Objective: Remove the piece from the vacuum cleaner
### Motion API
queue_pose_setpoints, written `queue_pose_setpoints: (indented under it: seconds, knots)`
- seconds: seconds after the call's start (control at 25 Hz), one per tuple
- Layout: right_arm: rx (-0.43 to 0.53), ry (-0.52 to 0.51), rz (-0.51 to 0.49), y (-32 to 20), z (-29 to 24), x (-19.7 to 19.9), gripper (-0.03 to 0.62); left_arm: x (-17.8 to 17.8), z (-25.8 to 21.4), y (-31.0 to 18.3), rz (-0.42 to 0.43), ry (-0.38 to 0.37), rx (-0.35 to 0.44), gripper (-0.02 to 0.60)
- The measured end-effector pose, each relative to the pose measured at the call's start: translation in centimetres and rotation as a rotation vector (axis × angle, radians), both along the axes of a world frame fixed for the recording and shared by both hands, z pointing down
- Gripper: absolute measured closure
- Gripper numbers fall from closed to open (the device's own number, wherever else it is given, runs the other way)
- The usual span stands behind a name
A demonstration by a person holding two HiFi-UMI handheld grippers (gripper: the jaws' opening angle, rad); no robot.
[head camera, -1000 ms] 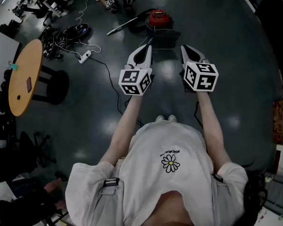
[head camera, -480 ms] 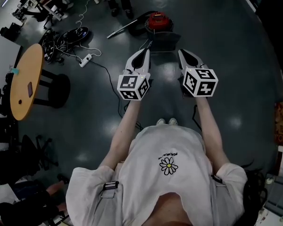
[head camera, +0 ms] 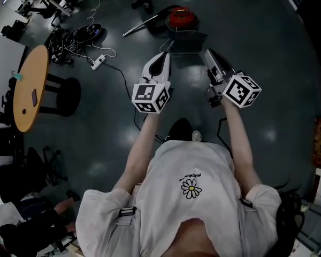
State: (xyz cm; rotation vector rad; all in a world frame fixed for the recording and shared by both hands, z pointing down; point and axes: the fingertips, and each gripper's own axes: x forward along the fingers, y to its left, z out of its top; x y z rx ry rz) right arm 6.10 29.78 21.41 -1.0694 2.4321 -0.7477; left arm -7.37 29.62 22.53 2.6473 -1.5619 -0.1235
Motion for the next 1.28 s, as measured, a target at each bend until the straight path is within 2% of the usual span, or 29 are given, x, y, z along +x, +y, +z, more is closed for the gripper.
queue_pose_setpoints:
  seconds: [0.08,0.2,0.28,0.6,0.92,1.08,1.28]
  knots:
    - [-0.045,0.063,0.031,-1.5,1.4,0.3,0.574,0.0,0.5,-0.8,0.0,0.011,-0.006,0.581]
    - [-0.087,0.225,0.101,-4.3,4.0,0.5,0.571,-0.5,1.7,-2.9,0.0,0.036,-0.02,0.581]
    - [-0.091,0.288,0.09,-6.3,5.3,0.1,0.571,-0.9,2.6,-5.2,0.001,0.059,-0.026,0.581]
    - [-0.178,0.359,0.061,-17.1,9.0,-2.8,0.571,-4.9,5.1,-17.8,-0.004,0.113,-0.067,0.581]
    - [-0.197,0.402,0.134,-26.6,9.4,-3.0,0.571,-8.4,5.3,-28.4,0.015,0.107,-0.097,0.581]
    - [-0.185,0.457,0.167,-28.7,9.6,-3.2,0.571,-8.4,6.2,-31.0,0.038,0.101,-0.13,0.581]
    - [-0.199,0.498,0.173,-31.6,11.1,-1.9,0.571,-6.4,7.8,-34.6,0.07,0.093,-0.168,0.581]
